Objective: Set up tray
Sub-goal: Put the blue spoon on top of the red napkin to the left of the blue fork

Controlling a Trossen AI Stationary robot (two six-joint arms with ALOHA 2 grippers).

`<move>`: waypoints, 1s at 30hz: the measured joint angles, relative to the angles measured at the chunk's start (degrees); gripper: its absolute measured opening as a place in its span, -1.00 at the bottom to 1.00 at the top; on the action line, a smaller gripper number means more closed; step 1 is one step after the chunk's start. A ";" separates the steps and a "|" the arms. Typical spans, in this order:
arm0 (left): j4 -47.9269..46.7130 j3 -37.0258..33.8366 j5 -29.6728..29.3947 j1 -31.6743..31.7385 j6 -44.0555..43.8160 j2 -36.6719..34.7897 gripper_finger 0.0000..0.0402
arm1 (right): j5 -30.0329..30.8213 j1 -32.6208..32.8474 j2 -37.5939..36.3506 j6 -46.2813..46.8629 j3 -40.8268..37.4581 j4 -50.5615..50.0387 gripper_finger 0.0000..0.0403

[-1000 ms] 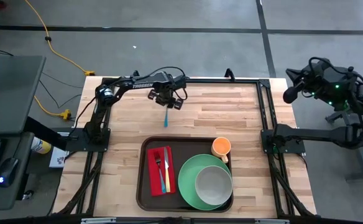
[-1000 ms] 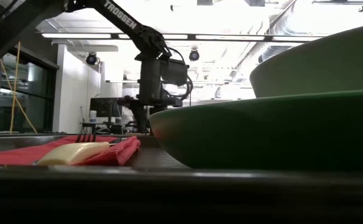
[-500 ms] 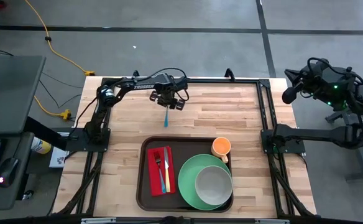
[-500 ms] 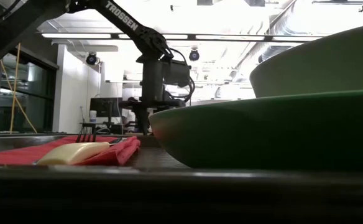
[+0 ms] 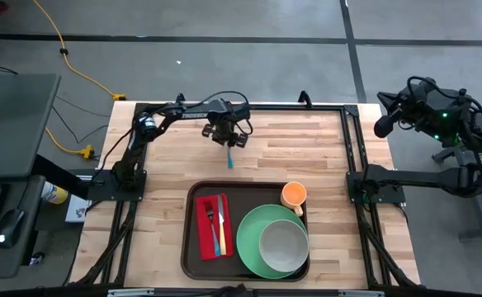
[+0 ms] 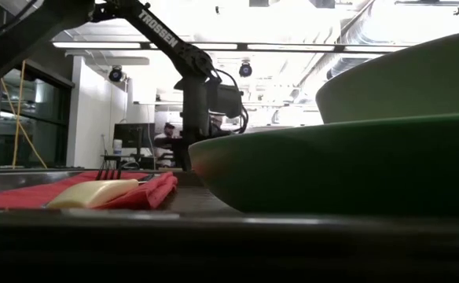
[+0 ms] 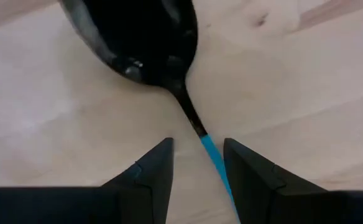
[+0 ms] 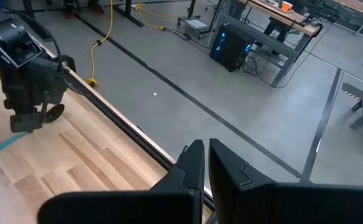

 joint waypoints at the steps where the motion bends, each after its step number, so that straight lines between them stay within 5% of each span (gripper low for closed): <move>1: 0.00 0.01 0.13 0.04 0.17 0.08 -0.14 | -0.03 0.01 0.00 -0.02 0.00 0.00 -1.00; 11: -0.04 -0.03 1.20 0.42 1.34 0.08 -0.20 | -0.22 0.01 0.00 -0.59 0.00 0.00 -1.00; 22: 0.84 -0.07 1.27 0.42 3.09 0.03 -0.91 | -0.29 -0.01 0.00 -0.59 0.00 -0.01 -1.00; 30: 0.52 -0.03 1.01 0.40 6.38 0.01 -0.94 | -0.49 0.00 0.00 -0.55 0.00 0.00 -1.00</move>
